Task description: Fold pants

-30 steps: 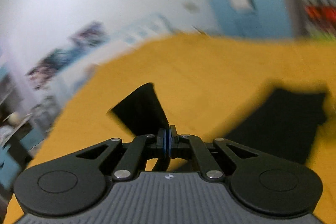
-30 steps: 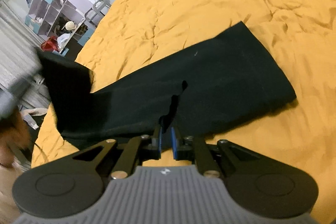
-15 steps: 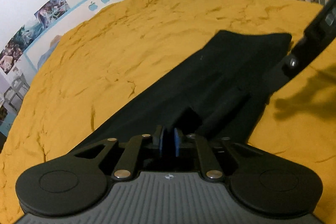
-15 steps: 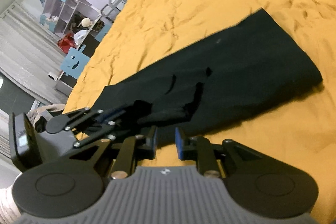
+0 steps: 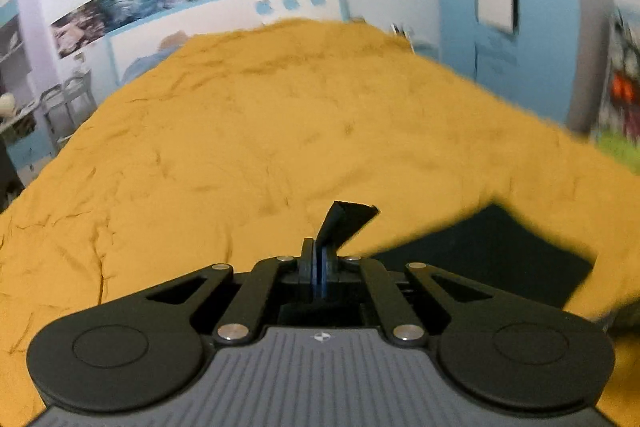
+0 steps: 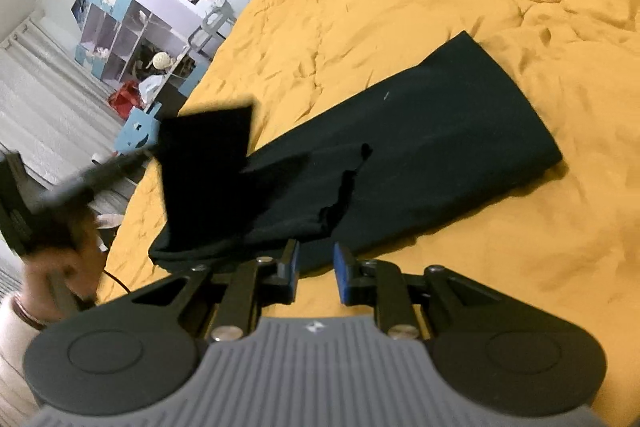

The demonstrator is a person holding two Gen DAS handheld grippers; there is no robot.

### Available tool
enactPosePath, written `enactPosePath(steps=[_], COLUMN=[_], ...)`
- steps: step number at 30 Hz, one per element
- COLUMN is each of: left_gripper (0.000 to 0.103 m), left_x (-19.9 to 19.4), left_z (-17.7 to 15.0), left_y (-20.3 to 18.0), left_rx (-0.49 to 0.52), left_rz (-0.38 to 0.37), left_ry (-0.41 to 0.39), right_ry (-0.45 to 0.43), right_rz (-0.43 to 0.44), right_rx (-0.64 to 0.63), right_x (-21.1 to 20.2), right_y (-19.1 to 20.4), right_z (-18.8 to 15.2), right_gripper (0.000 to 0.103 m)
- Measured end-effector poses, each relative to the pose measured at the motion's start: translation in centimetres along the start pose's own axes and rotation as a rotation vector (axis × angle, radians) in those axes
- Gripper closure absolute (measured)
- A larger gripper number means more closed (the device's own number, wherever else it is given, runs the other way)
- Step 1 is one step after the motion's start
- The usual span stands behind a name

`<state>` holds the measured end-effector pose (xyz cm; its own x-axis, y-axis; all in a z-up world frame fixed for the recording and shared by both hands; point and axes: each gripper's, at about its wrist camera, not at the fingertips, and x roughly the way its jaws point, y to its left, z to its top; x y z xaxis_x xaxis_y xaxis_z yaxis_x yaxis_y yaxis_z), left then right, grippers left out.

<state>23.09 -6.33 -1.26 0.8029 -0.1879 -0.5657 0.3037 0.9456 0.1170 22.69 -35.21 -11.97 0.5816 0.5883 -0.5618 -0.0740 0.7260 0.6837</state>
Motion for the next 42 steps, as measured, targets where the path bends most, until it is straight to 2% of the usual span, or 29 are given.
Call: enactPosePath(steps=[2, 4, 9, 13, 15, 17, 19, 20, 23, 26, 28, 30, 32, 34, 36, 39, 42], left_gripper=[0.102, 0.102, 0.102, 0.102, 0.102, 0.102, 0.102, 0.102, 0.102, 0.102, 0.102, 0.102, 0.102, 0.102, 0.102, 0.1, 0.083], left_x=[-0.6, -0.1, 4.0, 5.0, 4.2, 2.5, 1.3, 1.3, 3.5, 4.3, 4.0, 2.8, 2.3, 3.2, 4.3, 5.0, 4.7], left_z=[0.9, 0.7, -3.3, -4.8, -4.3, -3.0, -2.6, -2.9, -5.4, -7.2, -7.0, -6.0, -5.5, -6.2, -7.6, -8.3, -7.6], left_y=[-0.7, -2.3, -5.1, -5.5, -5.3, -5.7, -6.2, -6.6, -8.7, -9.6, -9.3, -8.8, -9.2, -10.6, -11.8, -11.7, -11.0], left_rx=[-0.024, -0.019, -0.017, -0.009, -0.017, 0.014, 0.03, 0.039, 0.118, 0.145, 0.125, 0.117, 0.149, 0.24, 0.314, 0.297, 0.254], left_rz=[-0.012, -0.025, -0.049, -0.045, -0.041, -0.017, -0.012, -0.011, -0.04, -0.054, -0.056, -0.052, -0.069, -0.109, -0.114, -0.133, -0.17], left_ry=[-0.029, -0.018, 0.113, 0.145, 0.115, 0.025, -0.031, -0.032, 0.064, 0.1, 0.08, 0.016, -0.011, 0.037, 0.105, 0.167, 0.175], right_ry=[-0.004, -0.004, -0.008, -0.012, -0.013, -0.015, -0.016, -0.015, -0.012, -0.012, -0.013, -0.017, -0.019, -0.015, -0.012, -0.013, -0.016], right_rz=[0.007, 0.011, 0.011, 0.005, 0.005, 0.005, 0.008, 0.01, 0.013, 0.007, 0.0, -0.005, -0.004, -0.005, -0.006, -0.012, -0.014], right_rx=[0.004, 0.008, 0.012, 0.019, 0.027, 0.03, 0.027, 0.025, 0.028, 0.025, 0.025, 0.026, 0.028, 0.025, 0.022, 0.019, 0.026], right_x=[-0.1, -0.1, -0.5, -1.0, -1.0, -1.0, -0.9, -0.9, -0.6, -0.8, -0.9, -0.9, -0.8, -0.7, -0.6, -0.8, -0.7], right_y=[-0.2, -0.3, -0.6, -0.9, -1.2, -1.2, -1.1, -1.0, -1.0, -1.0, -1.1, -1.1, -1.0, -0.8, -0.7, -0.6, -0.7], right_z=[-0.1, -0.3, -0.5, -0.7, -0.8, -0.8, -0.7, -0.7, -0.7, -0.9, -0.8, -0.7, -0.7, -0.8, -0.9, -0.9, -0.7], right_gripper=[0.087, 0.087, 0.087, 0.087, 0.087, 0.087, 0.087, 0.087, 0.087, 0.087, 0.087, 0.087, 0.087, 0.087, 0.087, 0.087, 0.087])
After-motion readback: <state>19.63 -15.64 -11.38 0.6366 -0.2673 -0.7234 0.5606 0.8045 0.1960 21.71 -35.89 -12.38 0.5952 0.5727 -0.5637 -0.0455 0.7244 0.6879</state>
